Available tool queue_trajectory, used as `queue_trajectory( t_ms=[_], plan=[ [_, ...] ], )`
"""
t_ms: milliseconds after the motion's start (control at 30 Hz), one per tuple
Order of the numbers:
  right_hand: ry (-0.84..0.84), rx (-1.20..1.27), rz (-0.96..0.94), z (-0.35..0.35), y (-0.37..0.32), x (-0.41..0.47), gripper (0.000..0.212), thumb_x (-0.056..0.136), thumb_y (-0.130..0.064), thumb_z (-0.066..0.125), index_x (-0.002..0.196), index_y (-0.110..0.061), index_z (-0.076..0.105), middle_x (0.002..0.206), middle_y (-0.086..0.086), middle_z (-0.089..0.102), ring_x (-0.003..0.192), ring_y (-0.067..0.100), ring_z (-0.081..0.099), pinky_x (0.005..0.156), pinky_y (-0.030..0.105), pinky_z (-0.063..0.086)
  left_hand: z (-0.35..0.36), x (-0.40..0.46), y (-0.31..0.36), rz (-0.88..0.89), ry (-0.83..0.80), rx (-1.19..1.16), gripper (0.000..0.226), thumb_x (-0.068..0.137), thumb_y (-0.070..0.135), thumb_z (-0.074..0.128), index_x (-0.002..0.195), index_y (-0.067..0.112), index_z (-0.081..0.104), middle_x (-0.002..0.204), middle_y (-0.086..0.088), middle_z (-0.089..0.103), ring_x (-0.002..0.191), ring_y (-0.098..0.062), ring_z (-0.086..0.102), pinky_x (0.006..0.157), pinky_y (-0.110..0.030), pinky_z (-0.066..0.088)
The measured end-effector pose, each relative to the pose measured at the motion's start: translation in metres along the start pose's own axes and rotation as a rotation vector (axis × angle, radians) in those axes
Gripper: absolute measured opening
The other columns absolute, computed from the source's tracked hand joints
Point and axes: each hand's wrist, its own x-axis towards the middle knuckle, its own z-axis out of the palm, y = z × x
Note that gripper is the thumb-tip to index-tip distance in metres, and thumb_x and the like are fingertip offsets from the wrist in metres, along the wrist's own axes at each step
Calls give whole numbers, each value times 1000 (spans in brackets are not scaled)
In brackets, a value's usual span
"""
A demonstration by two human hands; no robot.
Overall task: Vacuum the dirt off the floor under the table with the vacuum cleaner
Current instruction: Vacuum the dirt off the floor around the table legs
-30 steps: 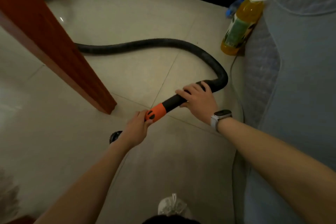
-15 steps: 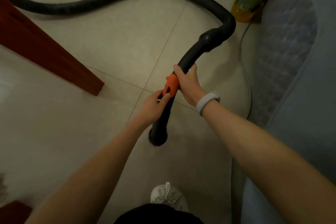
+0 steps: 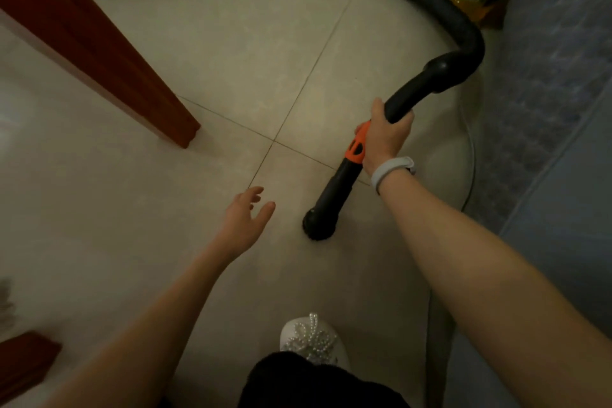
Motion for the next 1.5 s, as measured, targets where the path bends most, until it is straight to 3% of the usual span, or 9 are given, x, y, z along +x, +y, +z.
queue_trajectory(
  t_ms=[367,600,733,833,967,1067,1167,1333,1500],
  plan=[
    [-57,12,144,15,21,-17,29,98,-30,45,118,-11,36,72,8,62,58,17,61,63,32,54,9,13,25,37,-13,99,56,94,34,54,144,18,34,142,-5,43,127,-20,44,106,-35,36],
    [-371,-8,355,30,20,-63,14,98,-27,48,107,-19,41,104,11,60,96,25,63,94,46,50,-26,15,50,39,-94,145,50,94,24,55,139,14,39,127,-11,50,114,-27,51,97,-36,40],
    [-583,-228,487,37,-14,-82,40,98,-37,44,129,-12,41,119,9,59,102,23,60,84,37,52,-78,-1,55,7,-181,252,34,96,21,48,129,12,45,119,-11,49,106,-25,49,90,-30,36],
    [-820,-626,539,52,-60,-93,40,98,-44,42,119,-10,49,95,5,66,82,21,64,69,29,51,-130,-16,65,-64,-115,312,34,100,22,42,132,11,41,120,-12,44,103,-26,49,95,-34,37],
    [-1076,-917,118,88,-119,-116,30,99,-26,46,105,0,59,78,6,67,65,17,61,62,25,48,-205,-49,70,-91,-22,554,37,102,28,34,137,17,34,124,-8,40,107,-28,48,97,-40,35],
    [-1248,-982,-448,115,-153,-141,26,96,-25,52,115,-9,59,101,5,63,90,19,59,79,29,46,-248,-85,71,-88,30,643,36,103,28,32,137,18,31,124,-7,40,105,-27,47,96,-38,32],
    [-1532,-1170,-733,139,-158,-168,45,93,-35,56,134,-18,48,126,5,55,114,22,53,96,34,43,-277,-112,58,-76,86,722,37,103,27,32,138,18,30,128,-6,40,110,-25,45,99,-37,31],
    [-1752,-1365,-677,171,-139,-210,35,91,-33,59,122,-19,48,110,5,59,103,24,58,87,33,46,-310,-143,33,-33,249,864,38,103,27,34,139,19,31,129,-4,41,113,-22,45,101,-35,29],
    [-1722,-1264,-789,186,-147,-269,22,93,-34,57,103,-18,44,84,-3,52,81,19,54,72,33,44,-332,-186,4,-139,545,820,40,102,32,30,140,22,33,137,0,42,127,-22,38,108,-38,23]
  ],
)
